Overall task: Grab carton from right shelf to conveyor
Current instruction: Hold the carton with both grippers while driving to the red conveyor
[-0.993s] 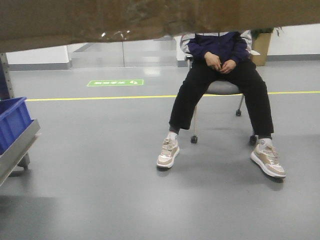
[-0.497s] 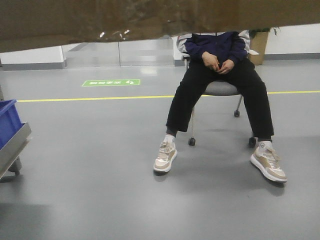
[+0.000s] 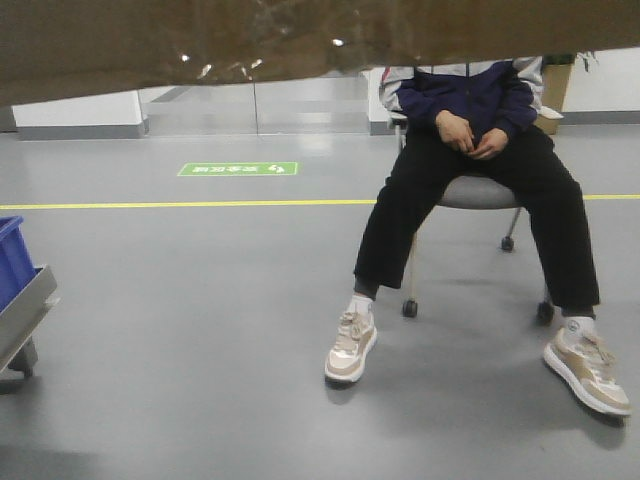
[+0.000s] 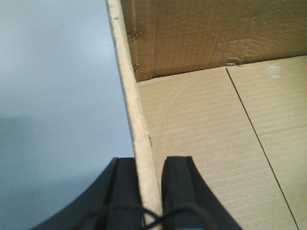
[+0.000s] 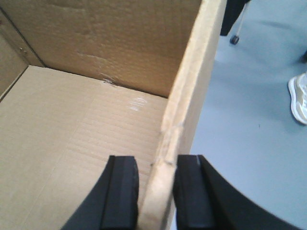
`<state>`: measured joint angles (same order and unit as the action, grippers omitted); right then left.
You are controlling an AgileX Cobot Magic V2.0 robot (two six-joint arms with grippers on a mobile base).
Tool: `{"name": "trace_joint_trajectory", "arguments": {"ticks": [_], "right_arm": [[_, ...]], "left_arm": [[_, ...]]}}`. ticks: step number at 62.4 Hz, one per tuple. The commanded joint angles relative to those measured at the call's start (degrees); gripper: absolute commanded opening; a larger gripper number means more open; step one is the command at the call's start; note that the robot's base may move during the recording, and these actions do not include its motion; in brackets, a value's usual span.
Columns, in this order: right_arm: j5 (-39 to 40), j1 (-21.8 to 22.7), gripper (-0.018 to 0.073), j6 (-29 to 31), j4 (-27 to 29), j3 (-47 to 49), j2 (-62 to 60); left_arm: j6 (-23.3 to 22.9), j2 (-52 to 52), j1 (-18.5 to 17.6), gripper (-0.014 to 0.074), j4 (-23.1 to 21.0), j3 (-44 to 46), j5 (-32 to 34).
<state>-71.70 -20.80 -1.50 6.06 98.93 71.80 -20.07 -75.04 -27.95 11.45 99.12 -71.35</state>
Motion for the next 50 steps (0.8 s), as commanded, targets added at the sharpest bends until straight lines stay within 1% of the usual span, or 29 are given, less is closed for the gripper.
{"name": "trace_joint_trajectory", "arguments": {"ticks": [1, 50], "right_arm": [[1.7, 0.0, -0.0066, 1.5, 0.5, 0.3, -1.0], [1.8, 0.0, -0.0066, 1.5, 0.5, 0.3, -1.0]], "left_arm": [[0.3, 0.6, 0.0, -0.0018, 0.9, 0.1, 1.4], [0.3, 0.6, 0.0, -0.0018, 1.4, 0.1, 1.4]]}}
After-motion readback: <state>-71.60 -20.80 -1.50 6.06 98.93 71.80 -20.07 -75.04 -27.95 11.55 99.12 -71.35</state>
